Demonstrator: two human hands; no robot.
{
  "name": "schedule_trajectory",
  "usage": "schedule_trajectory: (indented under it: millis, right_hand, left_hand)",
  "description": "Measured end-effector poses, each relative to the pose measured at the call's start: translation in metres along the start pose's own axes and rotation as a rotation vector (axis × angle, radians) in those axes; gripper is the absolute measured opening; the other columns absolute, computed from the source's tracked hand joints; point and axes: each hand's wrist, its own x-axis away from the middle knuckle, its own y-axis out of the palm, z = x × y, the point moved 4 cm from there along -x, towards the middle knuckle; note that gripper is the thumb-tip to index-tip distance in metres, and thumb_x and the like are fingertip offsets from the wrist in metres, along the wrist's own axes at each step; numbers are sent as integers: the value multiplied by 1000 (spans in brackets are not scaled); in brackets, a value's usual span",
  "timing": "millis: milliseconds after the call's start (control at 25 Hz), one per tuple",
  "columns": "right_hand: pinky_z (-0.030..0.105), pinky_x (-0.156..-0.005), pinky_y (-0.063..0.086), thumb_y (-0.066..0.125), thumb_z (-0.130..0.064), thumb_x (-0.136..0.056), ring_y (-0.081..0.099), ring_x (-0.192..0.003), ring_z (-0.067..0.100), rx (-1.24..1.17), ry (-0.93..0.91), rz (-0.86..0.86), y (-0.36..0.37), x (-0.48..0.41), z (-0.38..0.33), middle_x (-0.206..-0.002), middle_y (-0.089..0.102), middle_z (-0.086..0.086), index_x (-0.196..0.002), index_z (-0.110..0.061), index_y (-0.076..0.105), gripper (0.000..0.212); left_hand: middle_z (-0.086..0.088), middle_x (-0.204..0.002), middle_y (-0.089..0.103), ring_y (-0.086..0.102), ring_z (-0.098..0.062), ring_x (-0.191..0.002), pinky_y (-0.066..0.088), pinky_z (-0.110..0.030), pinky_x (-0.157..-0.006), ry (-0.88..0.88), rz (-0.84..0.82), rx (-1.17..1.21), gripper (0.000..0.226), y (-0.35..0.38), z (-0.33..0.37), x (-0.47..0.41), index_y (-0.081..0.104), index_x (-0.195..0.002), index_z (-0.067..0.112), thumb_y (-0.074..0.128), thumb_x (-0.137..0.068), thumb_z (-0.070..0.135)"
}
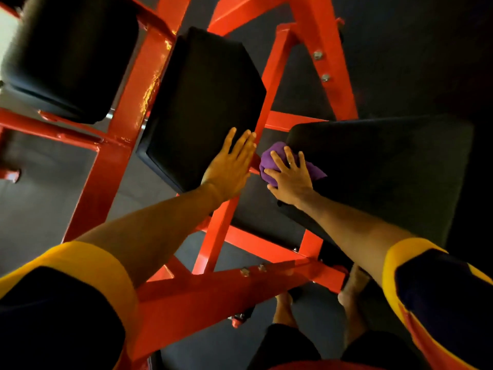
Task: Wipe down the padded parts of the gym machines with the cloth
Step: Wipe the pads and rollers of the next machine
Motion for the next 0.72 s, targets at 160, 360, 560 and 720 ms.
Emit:
schedule_trajectory:
  millis: [160, 360, 560, 720]
  right_hand:
    - [62, -118, 26, 62, -56, -93, 27, -148, 50, -135, 77, 117, 2, 13, 6, -167, 27, 10, -142, -30, 58, 56]
    - [61, -115, 34, 64, -52, -93, 31, -147, 47, 13, -225, 159, 44, 94, -29, -166, 31, 10, -143, -31, 59, 54]
    - [63, -109, 41, 82, -44, -76, 46, -139, 45, 77, -143, 46, 20, 27, -23, -156, 47, 9, -126, -31, 72, 53]
    - [61, -119, 24, 63, -42, -94, 25, -149, 47, -27, 106, 44, 8, 29, -17, -170, 17, 8, -151, -32, 49, 60]
  left_hand:
    - [-22, -168, 3, 0, -40, -155, 3, -63, -123, 7, 6, -12, 69, 0, 0, -1, 8, -160, 2, 21, -107, 44]
    - [-22, -168, 2, -2, -43, -155, -1, -65, -122, -2, 27, -43, 68, 1, 0, 0, 7, -161, 3, 21, -107, 42]
    - [-23, -168, 3, -1, -43, -155, 1, -65, -122, -8, 12, -55, 68, -1, 4, 0, 8, -160, 3, 23, -107, 41]
    - [-23, -167, 13, 4, -43, -155, 2, -61, -123, -110, -19, 101, 65, -8, 13, -9, 21, -158, 3, 28, -105, 40]
